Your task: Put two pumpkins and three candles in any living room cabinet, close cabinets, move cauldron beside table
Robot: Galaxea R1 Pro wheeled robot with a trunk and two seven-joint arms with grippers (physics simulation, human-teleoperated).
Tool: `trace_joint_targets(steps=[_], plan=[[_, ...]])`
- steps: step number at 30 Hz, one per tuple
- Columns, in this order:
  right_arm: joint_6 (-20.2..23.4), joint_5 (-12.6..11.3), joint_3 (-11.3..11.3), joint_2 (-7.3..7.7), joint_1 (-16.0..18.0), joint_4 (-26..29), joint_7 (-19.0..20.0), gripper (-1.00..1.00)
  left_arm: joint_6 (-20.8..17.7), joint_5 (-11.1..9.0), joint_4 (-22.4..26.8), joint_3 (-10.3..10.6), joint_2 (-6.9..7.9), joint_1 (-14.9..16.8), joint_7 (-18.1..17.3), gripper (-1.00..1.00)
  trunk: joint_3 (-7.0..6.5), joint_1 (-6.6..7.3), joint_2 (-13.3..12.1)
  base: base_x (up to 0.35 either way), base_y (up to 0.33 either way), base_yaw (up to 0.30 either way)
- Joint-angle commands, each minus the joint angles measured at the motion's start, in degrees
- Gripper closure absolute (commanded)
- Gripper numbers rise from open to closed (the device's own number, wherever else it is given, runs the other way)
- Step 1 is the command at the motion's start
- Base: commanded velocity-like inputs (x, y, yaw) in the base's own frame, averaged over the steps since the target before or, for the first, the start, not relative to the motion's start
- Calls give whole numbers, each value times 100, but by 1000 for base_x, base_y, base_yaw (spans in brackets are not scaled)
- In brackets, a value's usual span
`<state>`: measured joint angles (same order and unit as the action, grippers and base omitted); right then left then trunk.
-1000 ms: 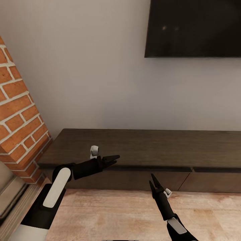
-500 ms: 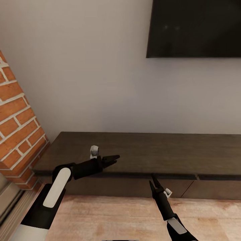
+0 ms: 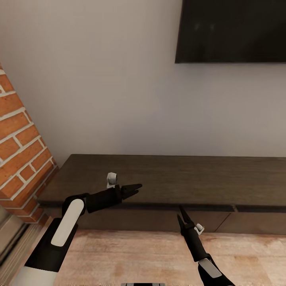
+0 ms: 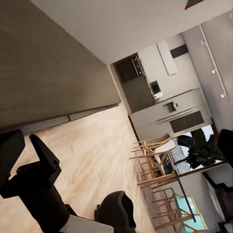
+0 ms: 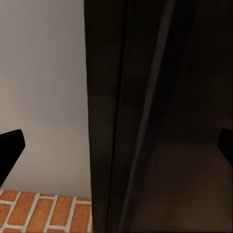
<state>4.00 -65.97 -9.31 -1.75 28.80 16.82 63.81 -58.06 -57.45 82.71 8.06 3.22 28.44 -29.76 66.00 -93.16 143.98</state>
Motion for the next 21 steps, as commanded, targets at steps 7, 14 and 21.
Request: trace_joint_targets(steps=[7, 14, 21], plan=[[40, -39, 0, -1, 3, -3, 16, -100, -12, 15, -1, 6, 3, 4, -54, -100, 116, -11, 9, 0, 0, 0], [47, -39, 0, -1, 3, -3, 17, -100, -12, 15, 2, 10, 3, 4, -56, -100, 116, -11, 9, 0, 0, 0], [48, -38, 0, -1, 3, -3, 20, -100, -7, 15, 8, 11, 3, 4, -56, -100, 116, -11, 9, 0, 0, 0]])
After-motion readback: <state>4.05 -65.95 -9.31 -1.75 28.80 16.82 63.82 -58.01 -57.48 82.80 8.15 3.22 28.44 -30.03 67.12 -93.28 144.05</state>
